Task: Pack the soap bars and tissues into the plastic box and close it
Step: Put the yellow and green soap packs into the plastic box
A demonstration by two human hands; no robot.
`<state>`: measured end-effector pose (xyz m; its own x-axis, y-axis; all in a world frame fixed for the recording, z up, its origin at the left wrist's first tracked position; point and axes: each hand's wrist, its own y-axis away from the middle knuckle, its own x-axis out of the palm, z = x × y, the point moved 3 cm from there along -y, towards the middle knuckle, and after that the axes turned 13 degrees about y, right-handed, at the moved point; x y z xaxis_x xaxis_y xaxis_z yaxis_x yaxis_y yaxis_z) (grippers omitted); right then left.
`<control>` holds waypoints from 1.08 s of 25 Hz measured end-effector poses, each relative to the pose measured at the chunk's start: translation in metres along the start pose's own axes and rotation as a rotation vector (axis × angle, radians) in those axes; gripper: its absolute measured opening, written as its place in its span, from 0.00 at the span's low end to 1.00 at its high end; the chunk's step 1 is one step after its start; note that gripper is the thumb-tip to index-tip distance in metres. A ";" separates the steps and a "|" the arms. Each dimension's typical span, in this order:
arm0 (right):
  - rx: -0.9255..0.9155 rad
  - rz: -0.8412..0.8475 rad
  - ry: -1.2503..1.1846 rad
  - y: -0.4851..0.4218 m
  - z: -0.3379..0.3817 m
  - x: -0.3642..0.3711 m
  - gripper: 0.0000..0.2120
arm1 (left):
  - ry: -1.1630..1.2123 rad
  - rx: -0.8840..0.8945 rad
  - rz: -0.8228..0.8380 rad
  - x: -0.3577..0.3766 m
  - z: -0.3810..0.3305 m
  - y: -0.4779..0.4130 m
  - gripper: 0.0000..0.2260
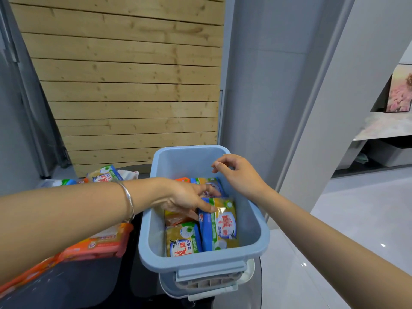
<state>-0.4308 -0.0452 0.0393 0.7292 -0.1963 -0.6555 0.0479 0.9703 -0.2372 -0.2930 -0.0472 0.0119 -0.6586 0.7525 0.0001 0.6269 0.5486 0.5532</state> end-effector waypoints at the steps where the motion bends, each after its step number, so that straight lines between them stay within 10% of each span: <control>1: -0.001 0.003 0.007 0.000 0.000 0.001 0.08 | -0.096 -0.022 0.028 0.006 0.005 0.000 0.20; 9: -0.001 -0.003 0.032 0.002 -0.001 0.003 0.06 | -1.149 0.077 0.065 0.017 0.013 0.008 0.30; 17: 0.011 0.018 0.060 0.003 0.003 0.001 0.10 | -1.238 0.006 0.086 0.011 0.016 0.024 0.21; 27: -0.081 0.049 -0.013 0.017 0.089 0.012 0.09 | -0.613 0.508 -0.555 -0.107 0.006 0.168 0.20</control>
<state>-0.3605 -0.0185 0.0919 0.7384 -0.1461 -0.6583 -0.0434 0.9639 -0.2626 -0.1149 -0.0331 0.0996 -0.6736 0.3198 -0.6664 0.4924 0.8665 -0.0818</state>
